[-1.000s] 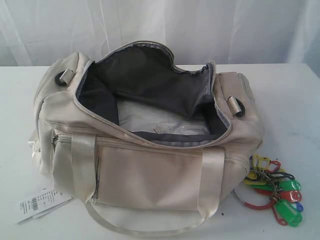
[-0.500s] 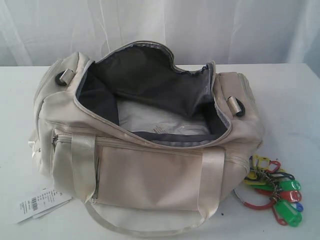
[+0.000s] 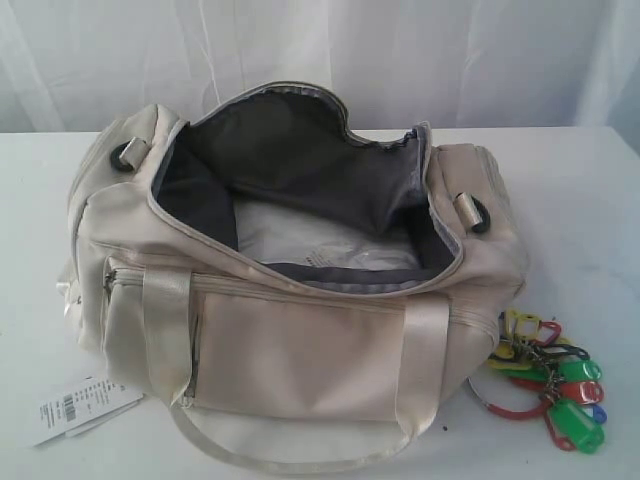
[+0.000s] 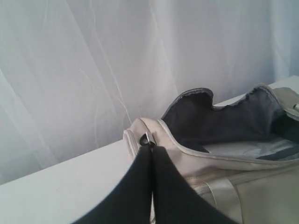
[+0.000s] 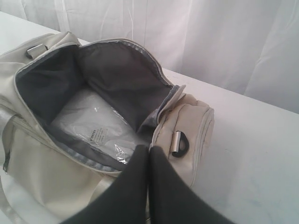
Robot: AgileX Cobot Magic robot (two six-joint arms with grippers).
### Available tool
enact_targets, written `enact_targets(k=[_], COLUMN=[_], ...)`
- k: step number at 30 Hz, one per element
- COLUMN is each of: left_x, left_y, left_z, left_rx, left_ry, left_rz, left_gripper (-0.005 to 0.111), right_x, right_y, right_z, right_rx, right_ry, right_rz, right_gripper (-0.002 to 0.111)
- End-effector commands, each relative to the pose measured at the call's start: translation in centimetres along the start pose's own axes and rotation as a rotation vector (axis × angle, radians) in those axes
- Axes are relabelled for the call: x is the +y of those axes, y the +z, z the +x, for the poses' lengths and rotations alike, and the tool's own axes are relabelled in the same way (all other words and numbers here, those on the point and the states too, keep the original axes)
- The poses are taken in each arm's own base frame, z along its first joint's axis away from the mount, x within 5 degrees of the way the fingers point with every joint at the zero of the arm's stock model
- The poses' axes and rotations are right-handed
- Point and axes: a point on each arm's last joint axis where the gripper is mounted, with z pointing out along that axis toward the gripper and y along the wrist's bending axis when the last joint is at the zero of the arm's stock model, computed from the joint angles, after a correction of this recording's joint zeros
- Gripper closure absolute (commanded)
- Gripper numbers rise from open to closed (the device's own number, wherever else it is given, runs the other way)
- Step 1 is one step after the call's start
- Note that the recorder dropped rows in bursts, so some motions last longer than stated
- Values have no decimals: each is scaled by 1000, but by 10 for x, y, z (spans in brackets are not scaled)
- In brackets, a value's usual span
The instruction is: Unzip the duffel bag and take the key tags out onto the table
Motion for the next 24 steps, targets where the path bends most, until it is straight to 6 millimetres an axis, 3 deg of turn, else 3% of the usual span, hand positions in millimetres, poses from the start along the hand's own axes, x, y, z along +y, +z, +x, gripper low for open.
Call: enact_targets(k=[1,5,9,16,24], left_x=[-2,-2,-3,-5,1], left_y=[0,3,14,39,60], left_z=[3,8,28,91,161], left_rx=[23,40,101,290,342], left_ry=[-2,-13,-46,-126,-166], left_rz=[20,27,45,83,-52], left_gripper=[107,107,107,107,107], right_x=[0,0,0,0,0], right_y=[-1,-1,-1,-1,-1], right_z=[0,0,0,0,0], right_rx=[-5,-5,-5,-5,-5], right_ry=[-10,-10,-10,-10,-10], right_rz=[3,3,3,3,3], right_gripper=[108,108,108,108,108])
